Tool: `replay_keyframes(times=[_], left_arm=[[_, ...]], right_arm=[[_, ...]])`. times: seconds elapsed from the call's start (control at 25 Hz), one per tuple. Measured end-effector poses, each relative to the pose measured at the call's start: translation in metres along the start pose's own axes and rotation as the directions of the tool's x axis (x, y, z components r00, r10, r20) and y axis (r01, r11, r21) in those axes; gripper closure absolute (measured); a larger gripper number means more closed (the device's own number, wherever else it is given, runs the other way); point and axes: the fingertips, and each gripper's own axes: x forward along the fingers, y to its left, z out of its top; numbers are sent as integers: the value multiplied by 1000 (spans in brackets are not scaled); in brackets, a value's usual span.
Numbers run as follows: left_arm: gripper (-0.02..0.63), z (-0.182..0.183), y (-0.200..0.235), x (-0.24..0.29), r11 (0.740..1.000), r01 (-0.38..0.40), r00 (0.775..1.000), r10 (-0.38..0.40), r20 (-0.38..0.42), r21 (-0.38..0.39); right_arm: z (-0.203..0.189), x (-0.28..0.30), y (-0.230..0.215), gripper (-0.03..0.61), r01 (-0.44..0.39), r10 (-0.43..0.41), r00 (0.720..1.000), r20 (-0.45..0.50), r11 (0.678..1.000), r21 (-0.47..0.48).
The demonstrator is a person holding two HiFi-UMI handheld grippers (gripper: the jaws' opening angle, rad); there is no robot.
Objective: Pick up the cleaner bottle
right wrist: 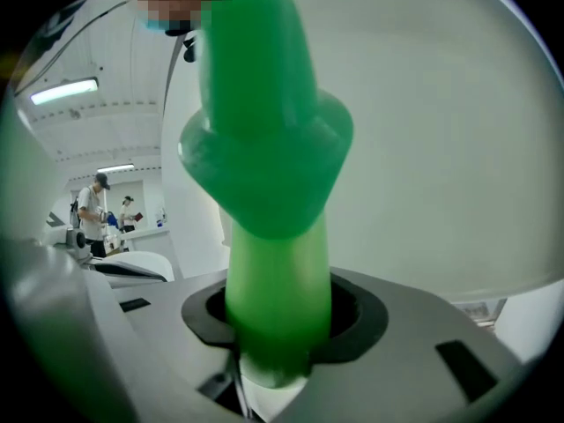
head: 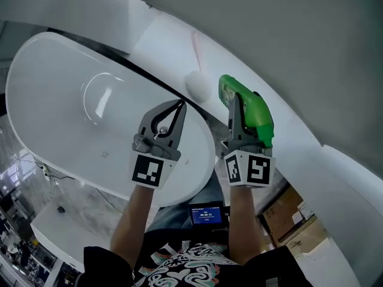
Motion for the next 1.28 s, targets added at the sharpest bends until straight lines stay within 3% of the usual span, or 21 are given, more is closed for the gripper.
replay_keyframes(times=[0.28,0.48,0.6,0.8,1.0,1.16,1.28], left_arm=[[597,45,-25,-41,997,28,999,-31,42,72],[597,71,-48,-86,997,57,998,-56,-18,59],[597,93,-59,-104,995,63,998,-64,6,80],[597,117,-74,-147,996,52,997,-56,48,79],[597,139,-71,-166,996,45,996,-51,76,76],[597,153,-76,-183,999,32,993,-36,114,32],[597,165,-93,-191,995,75,989,-83,124,67]], right_arm=[[63,-62,29,383,-44,42,998,42,998,41],[108,-110,64,383,-83,80,994,67,996,32],[128,-136,80,383,-95,92,991,98,995,25],[147,-190,98,383,-85,79,990,113,995,51],[162,-207,106,383,-65,60,991,120,997,35],[171,-227,110,383,-50,45,991,126,998,30],[179,-242,113,383,-38,34,990,137,999,31]])
